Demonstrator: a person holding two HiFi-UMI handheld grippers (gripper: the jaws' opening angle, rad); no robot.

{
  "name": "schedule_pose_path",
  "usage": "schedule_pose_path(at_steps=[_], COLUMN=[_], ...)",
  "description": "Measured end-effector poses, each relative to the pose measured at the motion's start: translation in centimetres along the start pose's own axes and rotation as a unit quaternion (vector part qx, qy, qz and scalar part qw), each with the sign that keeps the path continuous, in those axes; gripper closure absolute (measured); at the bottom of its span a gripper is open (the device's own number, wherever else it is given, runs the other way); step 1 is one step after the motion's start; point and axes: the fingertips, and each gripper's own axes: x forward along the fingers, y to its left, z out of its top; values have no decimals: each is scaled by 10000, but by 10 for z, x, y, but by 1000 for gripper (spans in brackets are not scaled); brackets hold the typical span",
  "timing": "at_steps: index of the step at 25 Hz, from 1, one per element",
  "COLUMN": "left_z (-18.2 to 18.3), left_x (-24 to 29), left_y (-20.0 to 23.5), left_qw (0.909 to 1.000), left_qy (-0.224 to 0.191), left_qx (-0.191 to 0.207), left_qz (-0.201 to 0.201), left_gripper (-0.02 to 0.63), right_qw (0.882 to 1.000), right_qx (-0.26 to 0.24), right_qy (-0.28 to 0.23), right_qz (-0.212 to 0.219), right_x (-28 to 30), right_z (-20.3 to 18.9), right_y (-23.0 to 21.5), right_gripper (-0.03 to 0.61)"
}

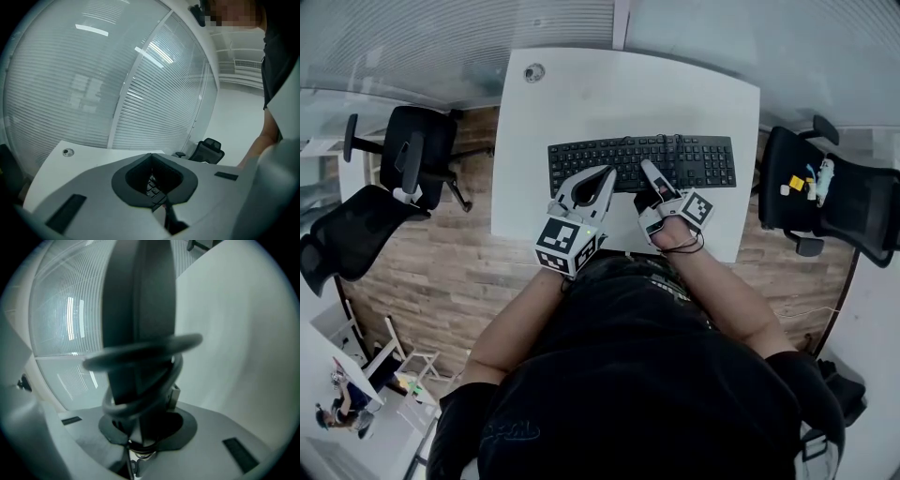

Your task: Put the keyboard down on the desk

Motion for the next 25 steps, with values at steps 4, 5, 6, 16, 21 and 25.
schedule_pose_path(at_steps=[4, 5, 6, 16, 21, 25], left_z=[-9, -12, -15, -38, -40, -42], left_x=[1, 2, 2, 7, 7, 6], left_y=[10, 11, 11, 14, 20, 22], left_qw=[9999, 9998, 9997, 9980, 9976, 9973], left_qy=[145, 185, 230, 573, 608, 639], left_qx=[-67, -86, -108, -202, -279, -327], left_qz=[-16, -22, -33, -151, -150, -177], left_gripper=[598, 598, 598, 598, 598, 598], right_qw=[9999, 9999, 9998, 9974, 9965, 9960], right_qx=[56, 55, 49, 324, 368, 403], right_qy=[-36, -46, -53, -174, -219, -265], right_qz=[-93, -139, -204, -618, -722, -752], right_x=[7, 7, 7, 7, 10, 11], right_z=[-1, 0, 0, -5, -6, -6], right_y=[-18, -24, -29, -66, -73, -77], right_gripper=[486, 486, 486, 486, 486, 486])
